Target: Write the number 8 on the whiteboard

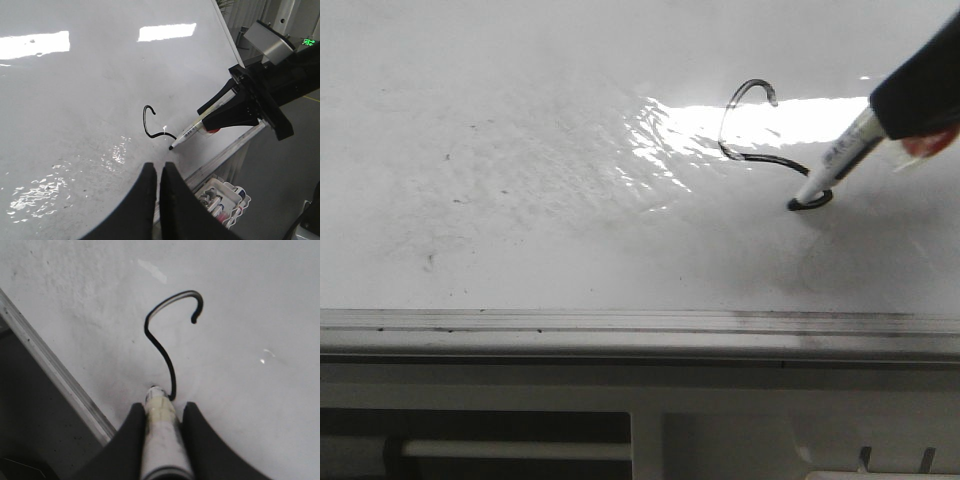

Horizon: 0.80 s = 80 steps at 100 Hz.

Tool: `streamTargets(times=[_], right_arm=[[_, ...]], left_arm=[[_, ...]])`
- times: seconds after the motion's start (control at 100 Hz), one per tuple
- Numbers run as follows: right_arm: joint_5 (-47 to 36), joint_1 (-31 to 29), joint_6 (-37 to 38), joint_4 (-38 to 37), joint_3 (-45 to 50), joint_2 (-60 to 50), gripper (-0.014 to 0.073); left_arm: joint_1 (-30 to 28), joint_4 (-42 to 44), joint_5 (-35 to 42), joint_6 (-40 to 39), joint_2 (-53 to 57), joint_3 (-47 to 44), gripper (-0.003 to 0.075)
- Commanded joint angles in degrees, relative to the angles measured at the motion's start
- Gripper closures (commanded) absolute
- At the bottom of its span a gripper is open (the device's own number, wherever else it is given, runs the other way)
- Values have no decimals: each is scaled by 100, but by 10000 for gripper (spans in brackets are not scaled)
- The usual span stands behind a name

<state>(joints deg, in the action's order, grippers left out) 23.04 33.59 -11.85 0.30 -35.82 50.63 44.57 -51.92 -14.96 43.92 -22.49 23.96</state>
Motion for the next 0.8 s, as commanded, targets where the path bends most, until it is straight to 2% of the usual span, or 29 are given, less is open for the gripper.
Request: streamTargets(times=[0.0, 0.13, 0.45, 0.79], right_arm=[[-682, 77, -8, -163, -103, 222, 637], [-843, 65, -8, -177, -250, 352, 637], [-737, -590, -8, -294, -707, 352, 637], [-700, -581, -8, -473, -714, 162, 637]], left_arm=[[-21, -138, 248, -37, -37, 158, 741], [-21, -138, 225, -37, -37, 158, 741], [-21, -138, 217, -37, -37, 158, 741], [-21, -138, 217, -37, -37, 158, 741]])
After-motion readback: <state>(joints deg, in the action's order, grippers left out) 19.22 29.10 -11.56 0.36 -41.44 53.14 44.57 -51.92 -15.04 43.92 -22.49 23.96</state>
